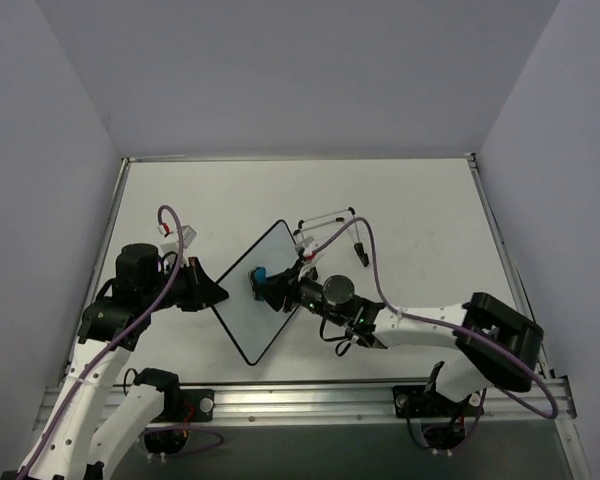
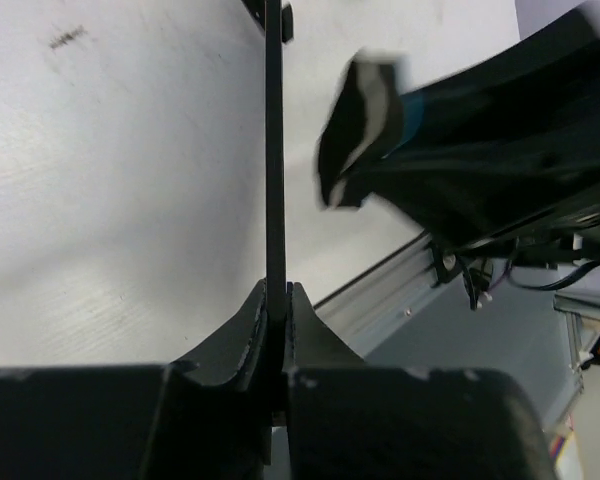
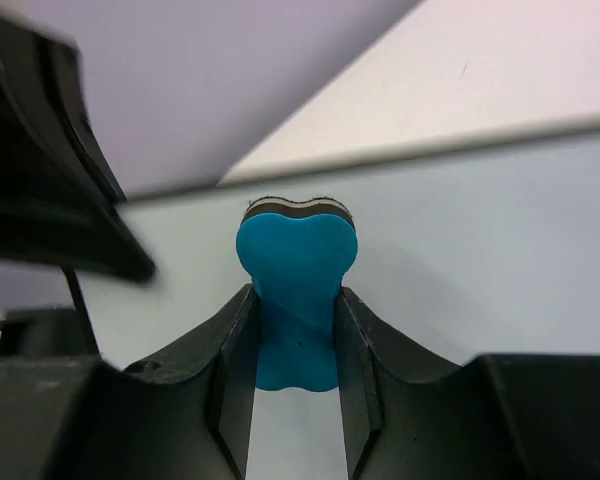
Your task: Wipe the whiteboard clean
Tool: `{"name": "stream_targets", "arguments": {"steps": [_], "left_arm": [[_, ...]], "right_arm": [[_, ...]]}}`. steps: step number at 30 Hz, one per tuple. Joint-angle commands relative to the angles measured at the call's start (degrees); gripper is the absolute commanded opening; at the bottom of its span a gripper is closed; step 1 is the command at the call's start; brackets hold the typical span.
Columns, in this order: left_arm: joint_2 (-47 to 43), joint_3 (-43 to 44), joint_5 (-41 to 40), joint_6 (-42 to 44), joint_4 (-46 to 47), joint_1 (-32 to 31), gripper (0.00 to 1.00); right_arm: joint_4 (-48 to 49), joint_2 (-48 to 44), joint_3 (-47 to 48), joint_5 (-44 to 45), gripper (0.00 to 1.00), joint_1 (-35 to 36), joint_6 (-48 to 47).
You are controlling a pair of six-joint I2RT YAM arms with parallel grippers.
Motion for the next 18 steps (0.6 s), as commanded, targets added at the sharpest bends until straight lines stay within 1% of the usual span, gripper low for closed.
{"name": "stream_targets", "arguments": {"steps": [1,2,3,5,6,7,8,9,10,11,12,14,15,17,18], "left_arm": [[-1.68,5.01,3.64,-0.44,-1.58,-0.55,0.02],[-2.2,5.28,3.02,-0.26,-1.85,-0.55,0.02],[-2.47,5.63,1.71,-0.08,-2.54,-0.55,0.02],[-2.82,6.77,0.39,0.62,-3.16,-0.55,0.02],[-3.0,7.03,-0.58,0.8,-3.69,-0.55,0.02],[-3.17,7.56,-1.02,0.88,-3.96,-0.55,0.02],[-3.26,7.74,-1.37,0.97,-4.04,-0.55,0.02],[-3.44,8.0,-1.64,0.97,-4.13,-0.55,0.02],[-3.53,8.26,-2.08,0.97,-4.22,-0.55,0.02],[-3.61,9.14,-2.43,0.97,-4.31,-0.55,0.02],[-3.61,9.67,-2.87,1.06,-4.74,-0.55,0.02],[-3.53,11.51,-3.66,1.24,-4.92,-0.55,0.02],[-3.44,12.04,-3.84,1.41,-5.1,-0.55,0.02],[-2.83,13.27,-3.93,1.76,-5.1,-0.55,0.02],[-2.56,14.23,-3.93,2.11,-5.1,-0.55,0.02]], "right_arm": [[-17.28,-11.31,5.33,6.88,0.0,-2.78,-4.15],[-21.85,-13.0,6.13,8.46,0.0,-3.66,-4.51],[-29.29,-14.93,6.75,11.52,0.0,-4.63,-4.77],[-35.92,-19.94,7.72,13.3,0.0,-8.58,-4.78],[-41.52,-21.52,7.89,13.92,0.0,-10.07,-4.51],[-44.19,-24.06,8.16,14.88,0.0,-13.66,-3.9],[-47.44,-24.96,8.68,15.68,0.0,-15.61,-3.46],[-54.26,-25.4,9.38,16.64,0.0,-17.71,-2.85],[-57.8,-25.15,10.26,19.17,0.0,-20.17,-2.32],[-61.41,-24.53,12.18,20.33,0.0,-25.94,-0.75],[-67.88,-23.66,12.98,20.78,0.0,-29.22,-0.38],[-71.8,-20.15,14.04,19.22,0.0,-36.33,-0.55],[-73.64,-19.0,14.57,17.81,0.0,-42.37,-0.91],[-74.27,-15.14,15.01,14.65,0.0,-46.89,-2.31],[-75.32,-13.38,16.23,14.28,0.0,-50.83,-3.62]]}}
